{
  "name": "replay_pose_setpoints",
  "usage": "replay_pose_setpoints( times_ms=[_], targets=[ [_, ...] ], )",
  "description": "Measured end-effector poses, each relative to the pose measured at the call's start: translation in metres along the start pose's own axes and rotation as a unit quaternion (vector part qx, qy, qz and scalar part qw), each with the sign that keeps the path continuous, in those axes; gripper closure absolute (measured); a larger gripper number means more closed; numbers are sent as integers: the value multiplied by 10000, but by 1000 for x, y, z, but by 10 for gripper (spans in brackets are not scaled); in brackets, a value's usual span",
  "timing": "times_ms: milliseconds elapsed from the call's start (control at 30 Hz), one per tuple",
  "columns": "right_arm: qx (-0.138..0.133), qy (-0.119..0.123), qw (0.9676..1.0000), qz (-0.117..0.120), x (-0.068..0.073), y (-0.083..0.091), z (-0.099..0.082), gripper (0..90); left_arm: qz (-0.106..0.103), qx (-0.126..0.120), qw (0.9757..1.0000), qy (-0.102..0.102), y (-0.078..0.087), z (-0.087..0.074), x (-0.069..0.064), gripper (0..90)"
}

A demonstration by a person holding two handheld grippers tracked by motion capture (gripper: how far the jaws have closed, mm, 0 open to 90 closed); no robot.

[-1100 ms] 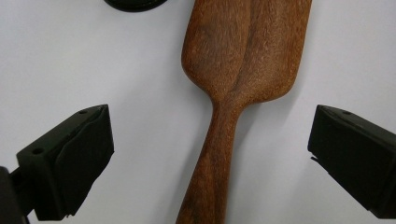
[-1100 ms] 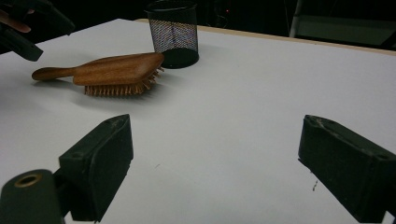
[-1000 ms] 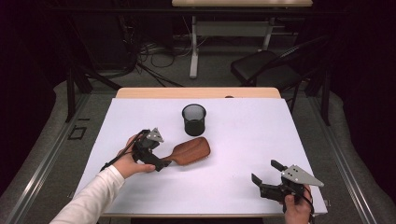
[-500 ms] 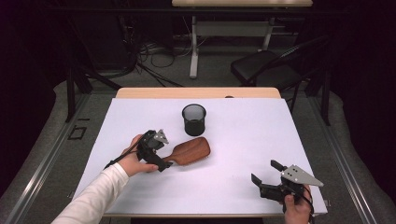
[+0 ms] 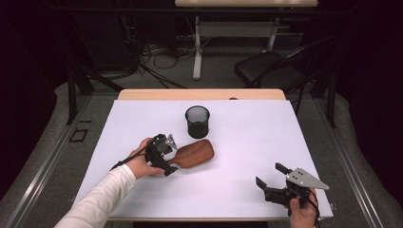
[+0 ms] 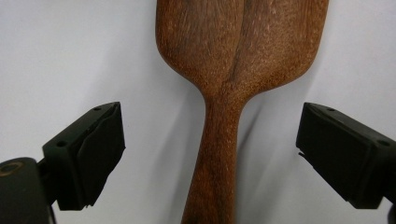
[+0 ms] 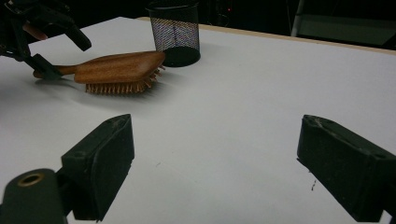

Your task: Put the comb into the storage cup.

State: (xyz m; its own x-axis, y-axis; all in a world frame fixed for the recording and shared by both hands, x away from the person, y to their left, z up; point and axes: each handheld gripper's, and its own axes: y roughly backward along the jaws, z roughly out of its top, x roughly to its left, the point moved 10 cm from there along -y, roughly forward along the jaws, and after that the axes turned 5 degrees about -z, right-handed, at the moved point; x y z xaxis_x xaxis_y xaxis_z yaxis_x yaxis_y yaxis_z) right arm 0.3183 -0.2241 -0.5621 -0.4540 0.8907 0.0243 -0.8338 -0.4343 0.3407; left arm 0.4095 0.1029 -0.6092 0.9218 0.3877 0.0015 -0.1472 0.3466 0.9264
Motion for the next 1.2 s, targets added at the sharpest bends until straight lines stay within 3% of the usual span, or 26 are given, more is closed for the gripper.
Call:
replay_pose_setpoints(
  times_ms=[233,367,433,667,733,1200],
  targets=[
    [10,5,10000,-1,0,0,0,112,68,139,9999,-64,-4,2,2,170],
    [-2,20,10000,-13,-1,0,0,112,120,146,9996,-195,-4,3,0,288],
    [-2,12,10000,-10,-1,0,0,112,99,129,9996,-251,-4,5,-1,306],
    [12,5,10000,2,0,0,0,113,62,320,9991,-273,-8,2,-2,391],
    [17,3,10000,1,0,0,0,113,77,363,9990,-266,-10,1,-2,450],
    [21,-21,10000,11,0,0,-1,114,42,436,9986,-289,-14,2,-4,549]
  ],
)
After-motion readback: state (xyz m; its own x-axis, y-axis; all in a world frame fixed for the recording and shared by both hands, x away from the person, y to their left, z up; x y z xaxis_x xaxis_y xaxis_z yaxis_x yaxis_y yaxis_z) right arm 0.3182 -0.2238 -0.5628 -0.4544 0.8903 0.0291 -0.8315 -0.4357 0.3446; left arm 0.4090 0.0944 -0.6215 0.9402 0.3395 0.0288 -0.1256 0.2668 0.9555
